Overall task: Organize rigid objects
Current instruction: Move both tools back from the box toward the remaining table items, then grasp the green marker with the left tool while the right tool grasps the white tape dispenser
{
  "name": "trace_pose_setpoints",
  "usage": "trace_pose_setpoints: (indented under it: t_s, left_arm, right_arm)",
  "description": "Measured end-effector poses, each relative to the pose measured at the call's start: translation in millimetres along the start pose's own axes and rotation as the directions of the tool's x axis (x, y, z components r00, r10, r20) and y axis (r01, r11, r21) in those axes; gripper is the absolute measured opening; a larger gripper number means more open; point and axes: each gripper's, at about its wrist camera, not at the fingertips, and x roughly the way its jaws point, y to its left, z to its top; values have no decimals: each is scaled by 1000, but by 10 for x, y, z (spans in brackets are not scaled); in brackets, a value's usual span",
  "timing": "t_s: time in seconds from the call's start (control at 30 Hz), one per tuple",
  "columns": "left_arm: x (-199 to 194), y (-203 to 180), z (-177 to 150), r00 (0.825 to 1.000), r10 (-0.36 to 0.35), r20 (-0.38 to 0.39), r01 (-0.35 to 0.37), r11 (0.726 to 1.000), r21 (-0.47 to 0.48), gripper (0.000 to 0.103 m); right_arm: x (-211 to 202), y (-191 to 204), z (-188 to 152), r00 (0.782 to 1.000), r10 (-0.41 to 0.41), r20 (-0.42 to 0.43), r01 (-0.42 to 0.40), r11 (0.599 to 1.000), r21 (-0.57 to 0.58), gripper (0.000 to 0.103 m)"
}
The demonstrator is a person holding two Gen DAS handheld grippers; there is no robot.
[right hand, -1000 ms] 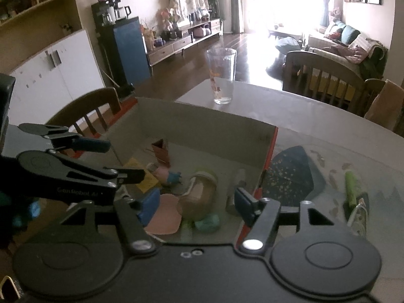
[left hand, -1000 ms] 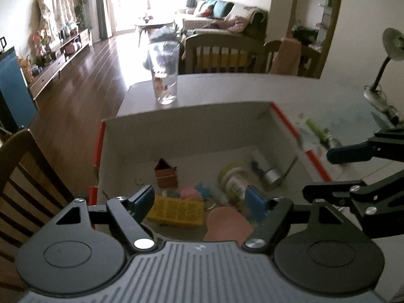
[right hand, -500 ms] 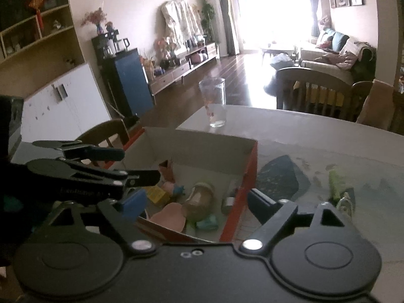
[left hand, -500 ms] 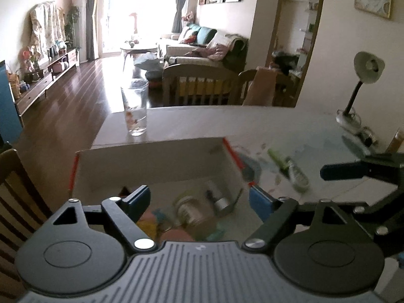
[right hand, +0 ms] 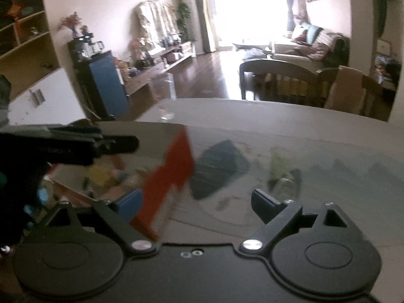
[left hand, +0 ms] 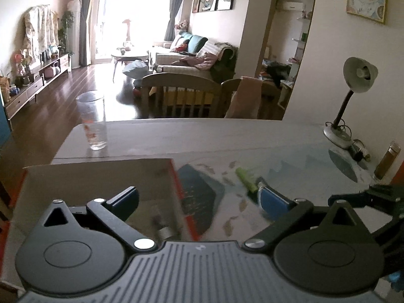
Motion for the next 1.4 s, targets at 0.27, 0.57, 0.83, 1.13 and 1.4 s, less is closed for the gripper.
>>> trace_pose_setpoints:
  t_s: [0.27, 0.57, 0.83, 1.13, 1.4]
  left_arm:
    - [603, -546, 191, 998, 10, -54, -11, 1000, -17, 103]
    - [1429, -871, 218, 982, 68, -177, -66, 998, 18, 103]
    - [1993, -878, 164, 962, 114, -249, -110, 994, 29, 103]
    - [2444, -842, 102, 940, 128, -316, -133, 991, 5, 103]
    - [2719, -890, 90, 929, 96, -357, -104, 995, -1, 102]
  right_arm:
    - [255, -591, -112, 996, -89, -29, 88, 996, -20, 91]
    - [886, -993, -197, 988, -125, -94, 122, 992, -32, 84]
    - [1359, -1091, -285, 980, -132, -146, 126, 991, -50, 79]
    - [1617, -1119, -305, 979, -132, -156, 125, 991, -53, 78]
    - [1750, -1075, -279, 980, -147, -133, 135, 987, -91, 76]
